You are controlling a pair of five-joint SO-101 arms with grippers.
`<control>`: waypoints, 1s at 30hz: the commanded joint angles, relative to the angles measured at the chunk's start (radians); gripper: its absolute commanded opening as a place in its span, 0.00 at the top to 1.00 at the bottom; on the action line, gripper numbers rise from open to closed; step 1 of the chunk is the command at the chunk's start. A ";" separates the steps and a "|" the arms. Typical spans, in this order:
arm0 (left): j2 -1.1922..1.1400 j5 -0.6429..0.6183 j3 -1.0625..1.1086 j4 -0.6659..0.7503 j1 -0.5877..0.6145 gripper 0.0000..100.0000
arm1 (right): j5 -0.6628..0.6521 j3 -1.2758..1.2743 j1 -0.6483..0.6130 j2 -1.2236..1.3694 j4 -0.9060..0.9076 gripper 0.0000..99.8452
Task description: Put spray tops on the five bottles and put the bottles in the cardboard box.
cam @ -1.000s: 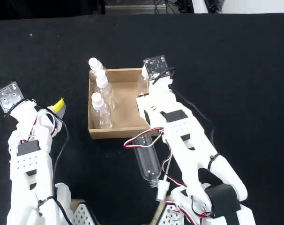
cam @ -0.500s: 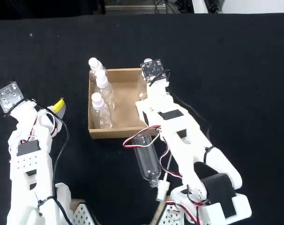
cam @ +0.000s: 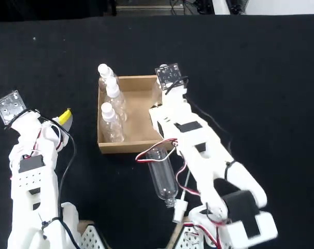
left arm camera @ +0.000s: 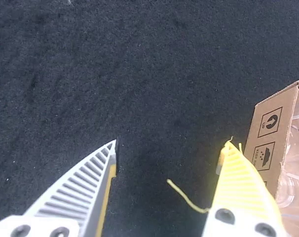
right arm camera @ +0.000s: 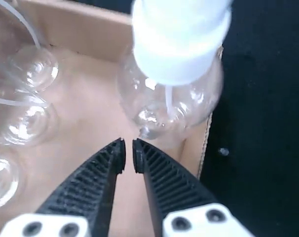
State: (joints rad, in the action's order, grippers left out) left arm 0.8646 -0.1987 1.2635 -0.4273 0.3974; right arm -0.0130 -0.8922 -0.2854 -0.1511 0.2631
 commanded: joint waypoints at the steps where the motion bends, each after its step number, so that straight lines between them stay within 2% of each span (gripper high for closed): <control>1: 0.003 0.002 -0.013 0.015 -0.008 0.69 | -0.006 0.096 0.048 0.035 -0.020 0.99; 25: 0.003 0.002 -0.013 0.017 -0.008 0.69 | -0.006 0.120 0.046 0.050 -0.029 0.99; 30: 0.003 0.002 -0.013 0.017 -0.008 0.69 | -0.005 0.104 0.046 0.050 -0.077 0.99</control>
State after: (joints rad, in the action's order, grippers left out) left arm 0.8646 -0.1987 1.2635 -0.4273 0.3989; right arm -0.0115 -0.8339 -0.2578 -0.1005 0.2279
